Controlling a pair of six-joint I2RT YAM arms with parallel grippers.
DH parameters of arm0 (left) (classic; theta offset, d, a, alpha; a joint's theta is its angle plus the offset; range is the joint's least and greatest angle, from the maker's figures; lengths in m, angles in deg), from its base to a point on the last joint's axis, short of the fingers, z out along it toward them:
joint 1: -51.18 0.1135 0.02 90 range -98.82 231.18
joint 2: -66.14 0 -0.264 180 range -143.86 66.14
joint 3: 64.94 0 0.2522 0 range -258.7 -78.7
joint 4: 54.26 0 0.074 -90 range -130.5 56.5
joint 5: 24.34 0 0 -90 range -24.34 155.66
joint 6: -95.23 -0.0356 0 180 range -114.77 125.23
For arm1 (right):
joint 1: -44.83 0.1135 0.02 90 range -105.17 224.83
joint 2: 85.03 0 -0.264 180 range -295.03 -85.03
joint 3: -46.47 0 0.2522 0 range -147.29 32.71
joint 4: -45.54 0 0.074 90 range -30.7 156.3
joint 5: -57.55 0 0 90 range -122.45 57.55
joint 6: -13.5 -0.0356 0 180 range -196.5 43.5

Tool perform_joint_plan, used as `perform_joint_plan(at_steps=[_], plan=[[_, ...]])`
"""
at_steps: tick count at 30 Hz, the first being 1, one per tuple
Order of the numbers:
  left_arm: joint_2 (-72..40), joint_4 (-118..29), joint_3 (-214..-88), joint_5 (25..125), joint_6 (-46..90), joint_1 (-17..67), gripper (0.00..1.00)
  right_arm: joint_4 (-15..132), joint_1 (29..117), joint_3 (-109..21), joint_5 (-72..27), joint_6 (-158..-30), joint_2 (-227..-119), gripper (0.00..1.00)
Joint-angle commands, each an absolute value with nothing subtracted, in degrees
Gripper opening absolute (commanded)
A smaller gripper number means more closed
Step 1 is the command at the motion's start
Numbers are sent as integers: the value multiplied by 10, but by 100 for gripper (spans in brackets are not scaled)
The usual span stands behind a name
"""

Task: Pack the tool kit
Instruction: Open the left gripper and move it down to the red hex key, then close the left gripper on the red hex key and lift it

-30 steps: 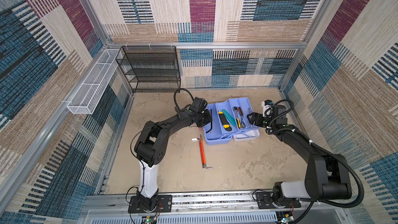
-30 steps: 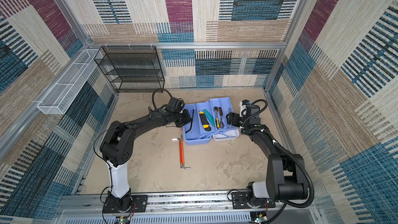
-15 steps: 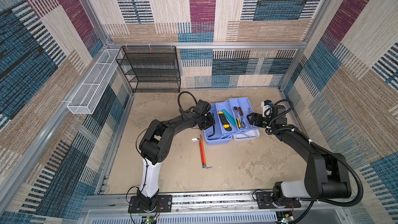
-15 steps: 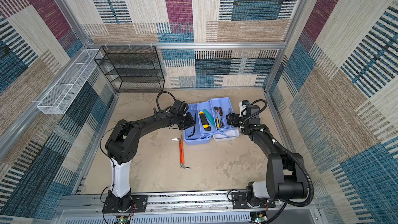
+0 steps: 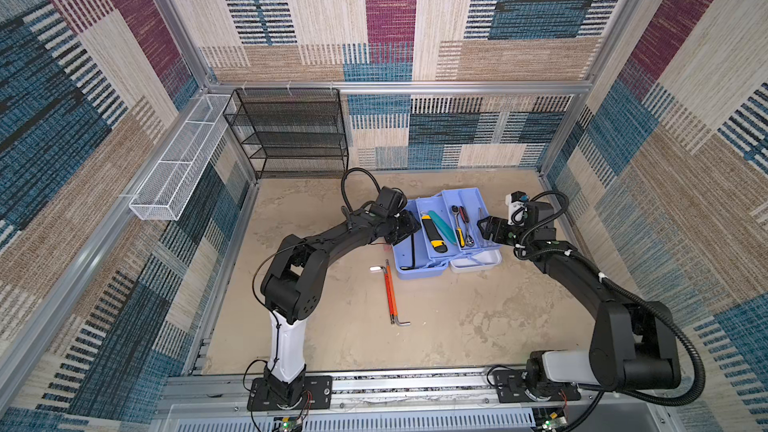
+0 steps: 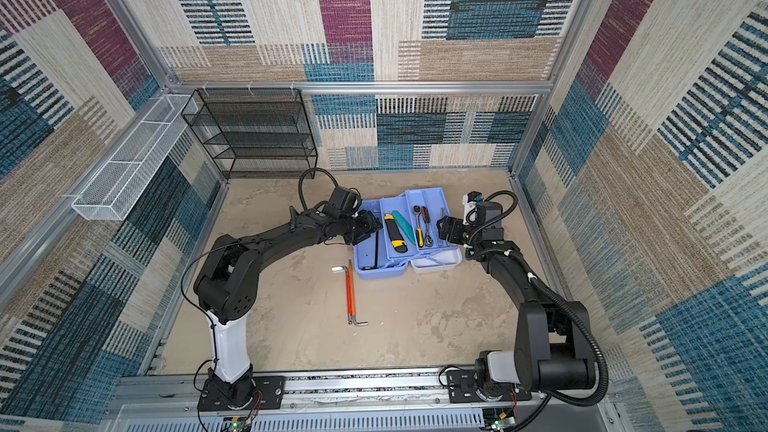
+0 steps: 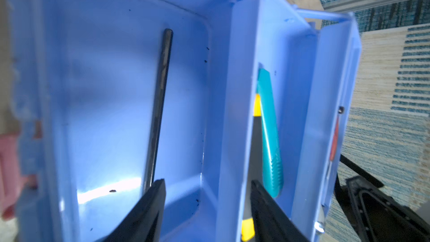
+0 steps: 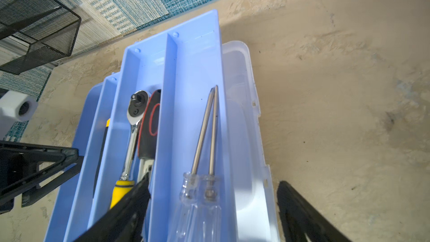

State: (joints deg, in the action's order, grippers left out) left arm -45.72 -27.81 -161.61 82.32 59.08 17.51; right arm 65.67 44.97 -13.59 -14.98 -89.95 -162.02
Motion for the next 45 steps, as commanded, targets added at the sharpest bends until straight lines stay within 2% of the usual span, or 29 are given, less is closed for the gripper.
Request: perform_joint_plan(at_steps=[1, 5, 11, 20, 23, 36, 45], plan=[[-428, -283, -1597, 809, 552, 173, 66, 646, 450, -132, -153, -903, -1602, 88], [-383, -284, -1560, 794, 524, 170, 69, 650, 450, -130, -151, -903, -1584, 88], [-301, -242, -1492, 748, 480, 164, 68, 653, 451, -127, -148, -909, -1574, 87], [-210, -201, -1352, 699, 470, 155, 46, 648, 450, -133, -147, -916, -1582, 87], [-211, -201, -1323, 703, 474, 142, 37, 648, 450, -137, -148, -915, -1587, 87], [-270, -199, -1310, 689, 494, 105, 21, 649, 450, -135, -156, -913, -1596, 87], [-298, -195, -1320, 690, 493, 99, 19, 647, 450, -134, -159, -913, -1600, 87]])
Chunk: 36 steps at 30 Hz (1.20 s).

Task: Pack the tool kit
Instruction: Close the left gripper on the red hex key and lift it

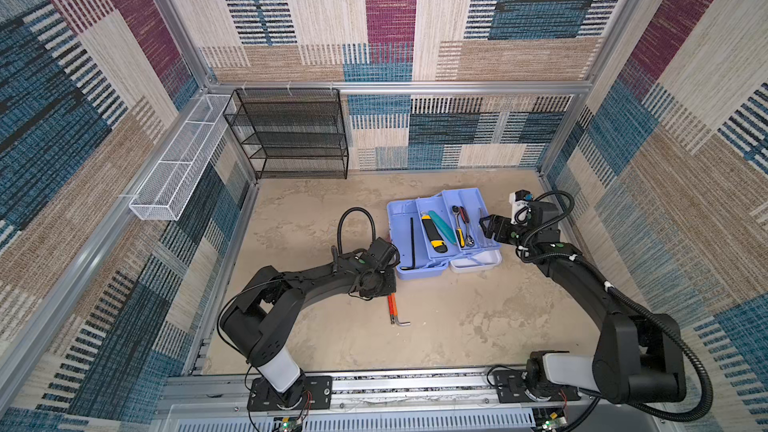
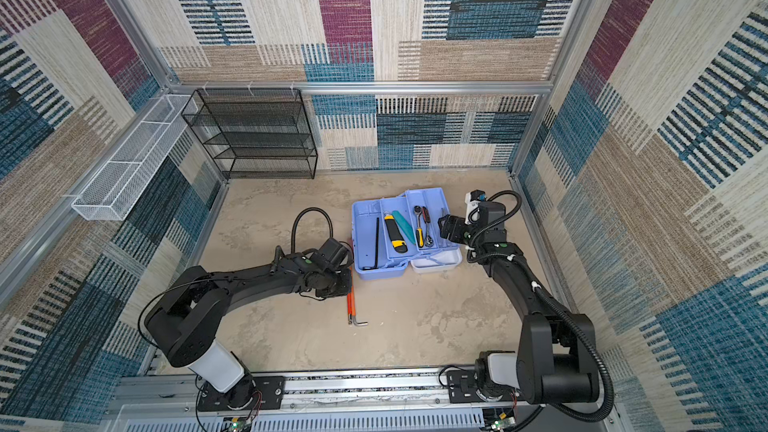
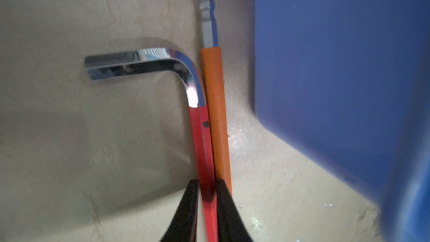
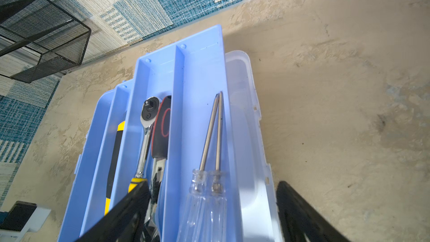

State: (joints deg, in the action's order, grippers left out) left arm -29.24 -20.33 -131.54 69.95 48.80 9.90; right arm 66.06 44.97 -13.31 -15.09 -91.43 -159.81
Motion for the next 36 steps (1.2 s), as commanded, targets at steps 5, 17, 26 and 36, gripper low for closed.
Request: perform_joint_plan(at_steps=[5, 17, 26, 36], plan=[[-308, -169, -1324, 680, 485, 99, 19, 647, 450, -133, -163, -911, -1599, 87], [-318, -77, -1329, 622, 450, 100, 17, 647, 451, -137, -164, -907, -1606, 87], [-309, -36, -1309, 587, 440, 104, 17, 647, 450, -143, -163, -906, -1613, 87], [-299, -5, -1293, 554, 426, 112, 26, 648, 450, -147, -163, -906, -1616, 87]])
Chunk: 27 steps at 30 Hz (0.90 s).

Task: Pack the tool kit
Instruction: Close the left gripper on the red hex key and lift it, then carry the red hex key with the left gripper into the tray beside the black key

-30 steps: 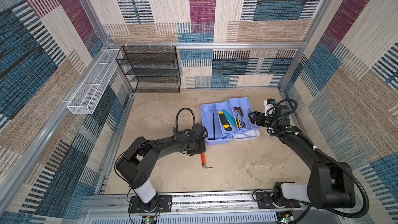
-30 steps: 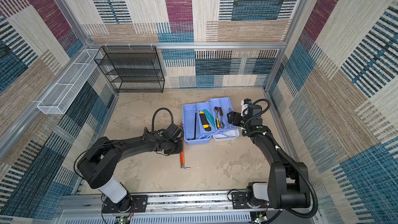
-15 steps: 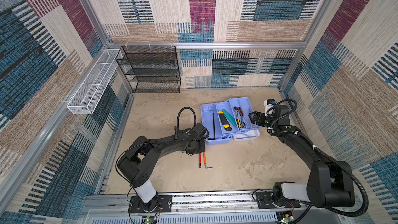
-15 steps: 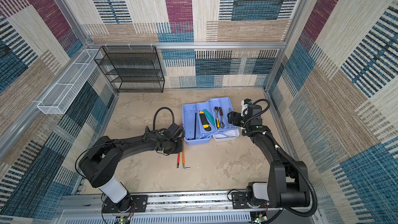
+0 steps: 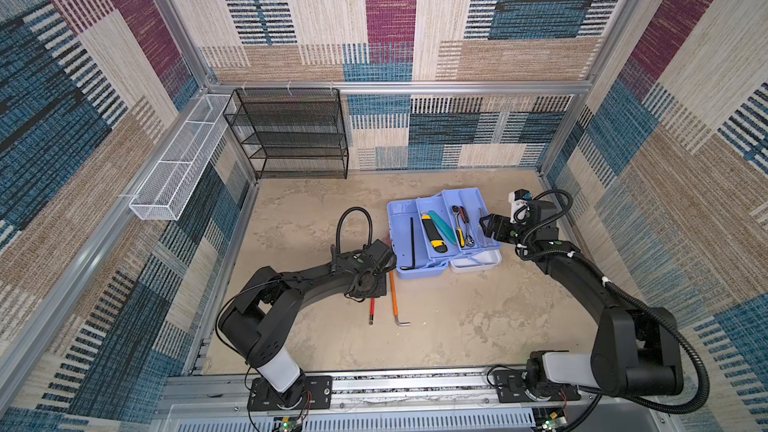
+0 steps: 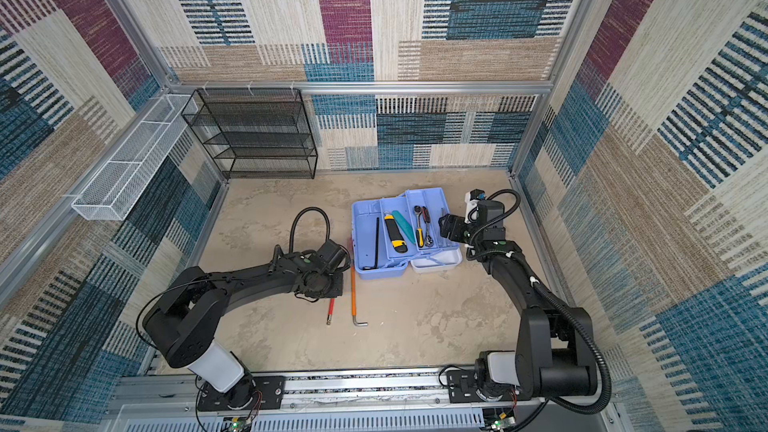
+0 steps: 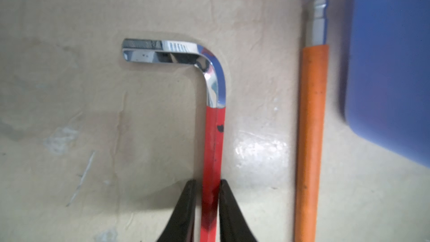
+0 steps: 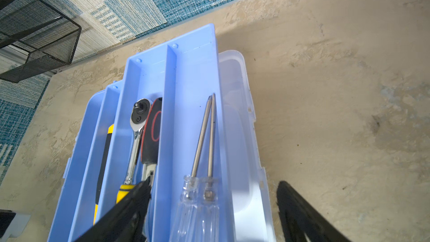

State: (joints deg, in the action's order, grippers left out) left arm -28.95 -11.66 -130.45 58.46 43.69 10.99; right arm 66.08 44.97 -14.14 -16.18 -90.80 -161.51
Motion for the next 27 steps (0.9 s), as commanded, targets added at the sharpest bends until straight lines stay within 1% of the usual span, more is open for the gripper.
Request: perform_joint_plan(at_steps=[1, 3, 5, 9, 11, 16, 22, 27], plan=[[-299, -4, -1291, 554, 425, 113, 28, 648, 450, -146, -163, -906, -1616, 87], [-300, -3, -1288, 552, 426, 112, 29, 648, 451, -146, -164, -906, -1615, 88], [-301, -5, -1286, 553, 428, 112, 29, 649, 451, -146, -164, -906, -1614, 87], [-305, -9, -1284, 562, 424, 112, 24, 648, 450, -145, -167, -906, -1613, 87], [-310, -12, -1284, 565, 421, 112, 19, 648, 450, -144, -167, -906, -1613, 87], [-309, -22, -1281, 580, 420, 112, 1, 648, 450, -143, -170, -906, -1613, 87], [-272, -37, -1286, 596, 434, 113, 0, 645, 450, -141, -170, -906, -1612, 87], [-231, -36, -1321, 596, 437, 114, 0, 641, 450, -138, -167, -907, -1611, 87]])
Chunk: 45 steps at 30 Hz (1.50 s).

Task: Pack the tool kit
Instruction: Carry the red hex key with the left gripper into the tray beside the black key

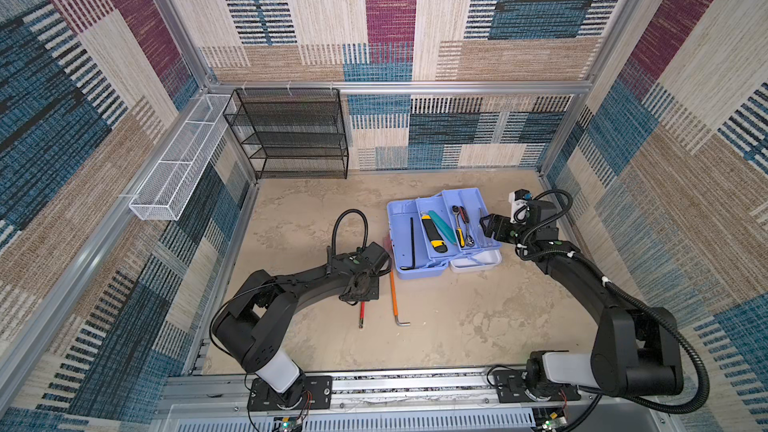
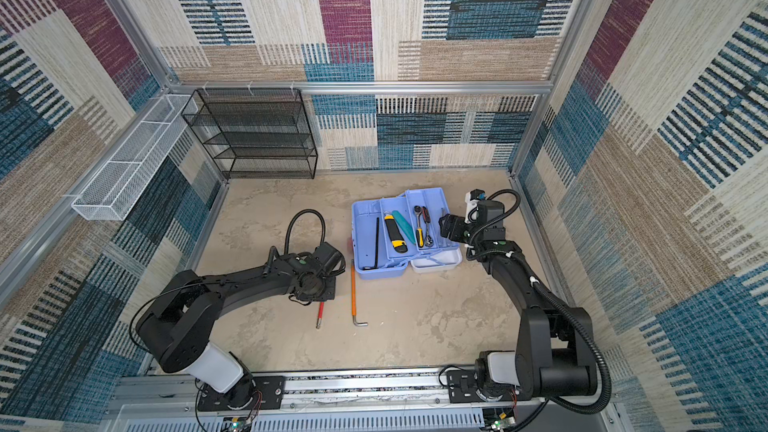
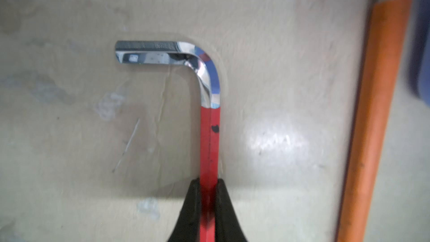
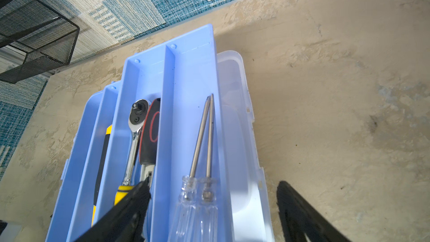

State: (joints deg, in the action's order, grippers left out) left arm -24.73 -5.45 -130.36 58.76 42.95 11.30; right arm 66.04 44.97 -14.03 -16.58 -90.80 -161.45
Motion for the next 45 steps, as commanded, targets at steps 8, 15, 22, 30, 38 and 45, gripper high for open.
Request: perform_joint_plan(at_steps=[8, 15, 22, 30, 38, 45], plan=[[-204, -33, -1433, 582, 410, 119, 0, 634, 450, -129, -159, -908, -1608, 87], [-263, -88, -1534, 641, 405, 135, 0, 631, 451, -125, -155, -910, -1605, 87], [-363, -141, -1627, 711, 436, 150, 0, 635, 450, -118, -160, -908, -1592, 88], [-460, -138, -1711, 728, 454, 155, 0, 638, 450, -113, -161, -908, -1588, 88], [-532, -117, -1741, 736, 457, 156, 0, 639, 450, -111, -165, -907, -1585, 88], [-568, -81, -1773, 713, 441, 156, 0, 640, 450, -113, -167, -907, -1586, 88]])
